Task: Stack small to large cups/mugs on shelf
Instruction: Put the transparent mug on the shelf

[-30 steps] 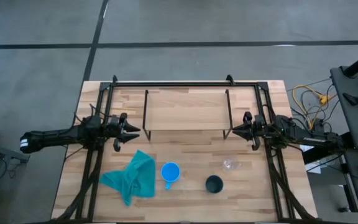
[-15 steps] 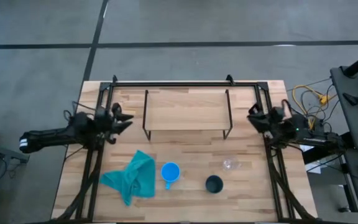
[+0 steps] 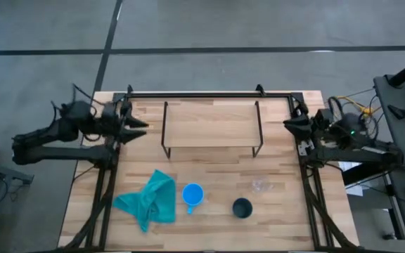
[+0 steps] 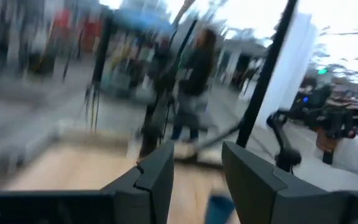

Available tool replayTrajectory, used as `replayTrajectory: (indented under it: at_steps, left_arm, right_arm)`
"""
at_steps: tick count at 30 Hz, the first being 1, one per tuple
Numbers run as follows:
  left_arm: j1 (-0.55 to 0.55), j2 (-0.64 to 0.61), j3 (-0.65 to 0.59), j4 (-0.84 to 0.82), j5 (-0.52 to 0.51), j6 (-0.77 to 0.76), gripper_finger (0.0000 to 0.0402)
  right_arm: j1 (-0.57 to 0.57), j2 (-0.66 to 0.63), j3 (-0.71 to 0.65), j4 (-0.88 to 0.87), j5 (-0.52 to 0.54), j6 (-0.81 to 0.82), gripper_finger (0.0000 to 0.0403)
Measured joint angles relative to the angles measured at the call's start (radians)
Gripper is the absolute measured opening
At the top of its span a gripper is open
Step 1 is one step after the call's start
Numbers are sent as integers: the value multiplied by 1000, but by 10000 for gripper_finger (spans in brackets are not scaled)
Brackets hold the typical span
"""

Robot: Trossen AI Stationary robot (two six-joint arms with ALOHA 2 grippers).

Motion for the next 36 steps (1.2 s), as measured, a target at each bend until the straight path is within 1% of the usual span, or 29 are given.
replayTrajectory:
  at_steps: [3,4,6,9,11,14,17,19,22,26,27,32,34,36]
  left_arm:
    - [1,103,104,114,3,61,124]
    - [1,133,142,128,3,64,124]
    - [1,190,207,122,3,61,124]
    - [1,253,277,119,3,60,124]
    - [1,285,309,119,3,60,124]
    - [1,329,339,138,3,43,124]
    - [1,360,346,217,6,-36,124]
    - [1,362,350,257,7,-44,124]
    - [1,374,350,260,10,-33,124]
    - [1,388,347,233,119,23,124]
    - [1,389,348,237,129,21,124]
    - [1,388,364,236,137,5,123]
    - [1,398,382,188,136,2,123]
    - [1,415,418,72,136,-13,123]
  right_arm:
    - [0,79,134,-83,-42,-24,61]
    - [0,105,180,-116,-66,-25,61]
    - [0,152,267,-195,-112,-26,61]
    - [0,218,388,-314,-141,-57,61]
    - [0,258,457,-371,-142,-75,61]
    - [0,312,546,-394,-141,-76,61]
    - [0,354,622,-396,-141,-78,61]
    - [0,376,666,-403,-139,-80,61]
    - [0,404,721,-433,-139,-129,61]
    - [0,427,768,-503,-147,-133,61]
    - [0,432,772,-514,-146,-125,61]
    - [0,454,779,-580,-146,-119,61]
    - [0,463,779,-625,-146,-119,61]
    - [0,472,779,-694,-147,-118,61]
